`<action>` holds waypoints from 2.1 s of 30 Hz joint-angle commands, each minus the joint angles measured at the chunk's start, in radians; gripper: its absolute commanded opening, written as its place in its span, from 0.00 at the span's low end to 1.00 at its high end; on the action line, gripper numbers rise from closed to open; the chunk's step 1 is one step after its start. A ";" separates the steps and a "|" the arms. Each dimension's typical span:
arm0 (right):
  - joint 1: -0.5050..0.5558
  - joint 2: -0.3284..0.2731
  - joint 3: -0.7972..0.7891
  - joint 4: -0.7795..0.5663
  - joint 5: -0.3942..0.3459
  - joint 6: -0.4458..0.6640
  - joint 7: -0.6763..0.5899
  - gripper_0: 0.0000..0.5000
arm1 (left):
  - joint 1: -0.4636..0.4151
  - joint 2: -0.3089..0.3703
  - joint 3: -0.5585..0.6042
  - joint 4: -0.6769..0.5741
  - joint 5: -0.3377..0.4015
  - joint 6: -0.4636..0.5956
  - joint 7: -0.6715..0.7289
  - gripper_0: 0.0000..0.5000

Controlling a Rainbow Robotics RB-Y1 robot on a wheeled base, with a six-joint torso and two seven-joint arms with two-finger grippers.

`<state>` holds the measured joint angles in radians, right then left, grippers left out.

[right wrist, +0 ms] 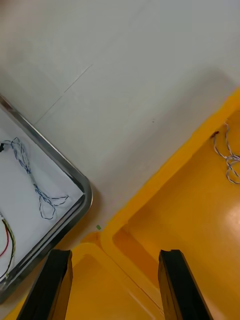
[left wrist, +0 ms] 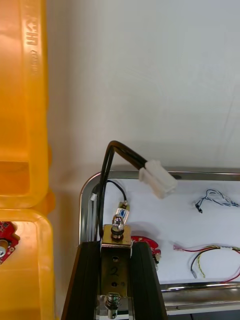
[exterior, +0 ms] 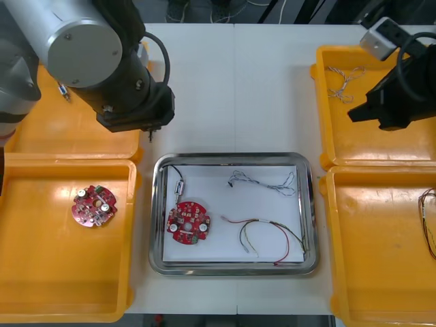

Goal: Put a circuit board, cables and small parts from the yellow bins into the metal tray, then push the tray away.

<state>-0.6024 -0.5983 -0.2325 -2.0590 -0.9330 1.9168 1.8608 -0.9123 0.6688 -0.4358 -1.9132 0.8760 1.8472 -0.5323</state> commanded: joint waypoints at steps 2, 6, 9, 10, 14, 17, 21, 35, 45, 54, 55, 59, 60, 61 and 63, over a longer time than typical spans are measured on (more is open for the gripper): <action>0.061 -0.043 -0.128 -0.035 -0.004 0.003 -0.088 1.00 | 0.007 -0.058 -0.075 -0.038 -0.057 0.009 0.035 0.00; 0.092 -0.075 -0.171 -0.035 0.003 0.003 -0.115 1.00 | 0.009 -0.090 -0.133 -0.038 -0.094 0.003 0.048 0.00; 0.127 -0.100 -0.200 -0.035 0.003 0.003 -0.121 1.00 | 0.009 -0.103 -0.178 -0.038 -0.112 -0.016 0.061 0.00; 0.138 -0.106 -0.209 -0.036 0.003 0.003 -0.121 1.00 | 0.009 -0.104 -0.189 -0.038 -0.115 -0.023 0.064 0.00; 0.182 -0.129 -0.243 -0.035 0.005 0.003 -0.132 1.00 | 0.012 -0.112 -0.238 -0.038 -0.135 -0.046 0.078 0.00; 0.216 -0.146 -0.263 -0.035 0.011 0.003 -0.147 1.00 | 0.021 -0.113 -0.288 -0.038 -0.169 -0.080 0.094 0.00; 0.231 -0.146 -0.257 -0.035 0.013 0.003 -0.218 1.00 | 0.036 -0.115 -0.325 -0.038 -0.204 -0.118 0.107 0.00; 0.375 -0.161 -0.263 -0.069 0.040 0.003 -0.342 1.00 | 0.052 -0.135 -0.434 0.019 -0.268 -0.227 0.153 0.00; 0.415 -0.161 -0.254 -0.069 0.094 0.003 -0.336 1.00 | 0.052 -0.141 -0.478 0.079 -0.304 -0.303 0.175 0.00; 0.426 -0.167 -0.220 -0.069 0.151 0.003 -0.333 1.00 | 0.067 -0.136 -0.494 0.085 -0.319 -0.309 0.183 0.00; 0.426 -0.167 -0.218 -0.067 0.157 0.003 -0.334 1.00 | 0.067 -0.135 -0.497 0.085 -0.319 -0.310 0.183 0.00; 0.426 -0.166 -0.212 -0.061 0.160 0.003 -0.336 1.00 | 0.067 -0.136 -0.497 0.085 -0.319 -0.312 0.190 0.00; 0.426 -0.167 -0.212 -0.056 0.158 0.003 -0.339 1.00 | 0.067 -0.136 -0.497 0.085 -0.322 -0.310 0.192 0.00; 0.424 -0.167 -0.212 -0.056 0.160 0.003 -0.339 1.00 | 0.069 -0.136 -0.497 0.085 -0.322 -0.312 0.192 0.00; 0.426 -0.167 -0.212 -0.055 0.160 0.003 -0.341 1.00 | 0.073 -0.136 -0.497 0.086 -0.327 -0.313 0.192 0.00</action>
<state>-0.1886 -0.7202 -0.4586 -2.0962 -0.7815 1.9169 1.5402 -0.8588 0.5522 -0.9145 -1.8184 0.5660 1.5464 -0.4243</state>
